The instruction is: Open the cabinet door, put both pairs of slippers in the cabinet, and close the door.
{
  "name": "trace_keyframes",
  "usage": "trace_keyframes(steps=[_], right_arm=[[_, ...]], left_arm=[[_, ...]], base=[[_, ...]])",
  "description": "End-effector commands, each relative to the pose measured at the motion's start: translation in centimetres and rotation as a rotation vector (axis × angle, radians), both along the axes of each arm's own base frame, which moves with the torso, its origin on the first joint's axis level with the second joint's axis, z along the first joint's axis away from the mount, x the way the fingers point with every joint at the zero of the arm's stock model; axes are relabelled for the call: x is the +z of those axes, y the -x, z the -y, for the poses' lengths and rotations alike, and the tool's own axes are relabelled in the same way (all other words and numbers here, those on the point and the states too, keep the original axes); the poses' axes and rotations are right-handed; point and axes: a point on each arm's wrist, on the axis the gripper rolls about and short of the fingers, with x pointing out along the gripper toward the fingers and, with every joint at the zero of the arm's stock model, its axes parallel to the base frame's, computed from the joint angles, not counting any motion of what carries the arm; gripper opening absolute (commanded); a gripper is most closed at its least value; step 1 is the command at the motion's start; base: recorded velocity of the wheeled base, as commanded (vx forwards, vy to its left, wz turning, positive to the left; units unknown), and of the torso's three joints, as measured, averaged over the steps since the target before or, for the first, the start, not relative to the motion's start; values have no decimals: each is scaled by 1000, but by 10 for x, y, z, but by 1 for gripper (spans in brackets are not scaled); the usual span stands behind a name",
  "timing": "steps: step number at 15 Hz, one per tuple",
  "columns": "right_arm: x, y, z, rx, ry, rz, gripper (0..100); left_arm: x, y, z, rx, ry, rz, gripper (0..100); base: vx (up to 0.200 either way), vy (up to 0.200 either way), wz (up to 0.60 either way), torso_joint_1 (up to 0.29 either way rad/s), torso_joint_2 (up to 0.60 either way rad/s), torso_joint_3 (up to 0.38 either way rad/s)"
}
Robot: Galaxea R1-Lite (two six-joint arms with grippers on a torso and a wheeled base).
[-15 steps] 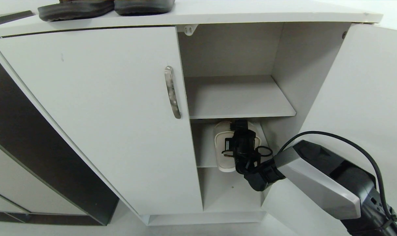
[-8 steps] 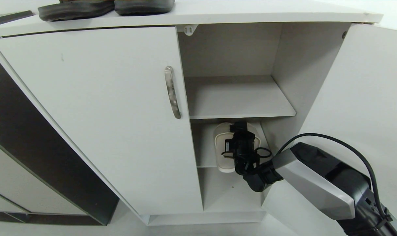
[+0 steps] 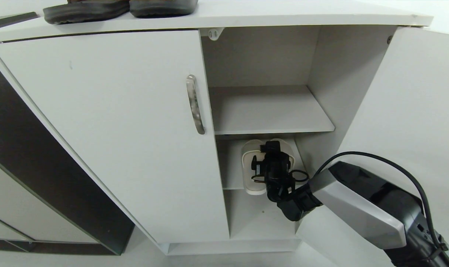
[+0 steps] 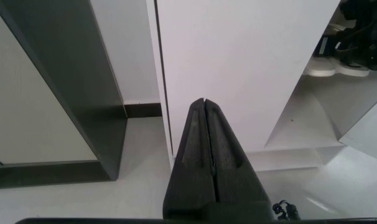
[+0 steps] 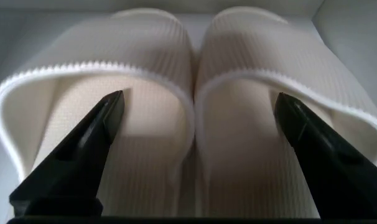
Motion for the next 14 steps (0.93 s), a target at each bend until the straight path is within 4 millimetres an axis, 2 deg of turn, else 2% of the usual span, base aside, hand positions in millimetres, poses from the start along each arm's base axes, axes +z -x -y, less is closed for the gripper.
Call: trace_keyframes(steps=[1,2,6,9,14], right_arm=[[17,17,0,15,-4,7,100],[19,22,1,20,-1,3,100],[27,64,11,54,11,-15,100],[16,91,21,74,28,-34,100],[16,99,17,83,20,-24,100]], left_arm=[[0,0,0,0,-1,-1,0],[0,0,0,0,-1,-1,0],[0,0,0,0,-1,-1,0],[0,0,0,0,-1,-1,0],[0,0,0,-2,-2,-1,0]], base=[[0,0,0,0,0,0],[0,0,0,0,0,0],[0,0,0,0,0,0],[0,0,0,0,0,0],[0,0,0,0,0,0]])
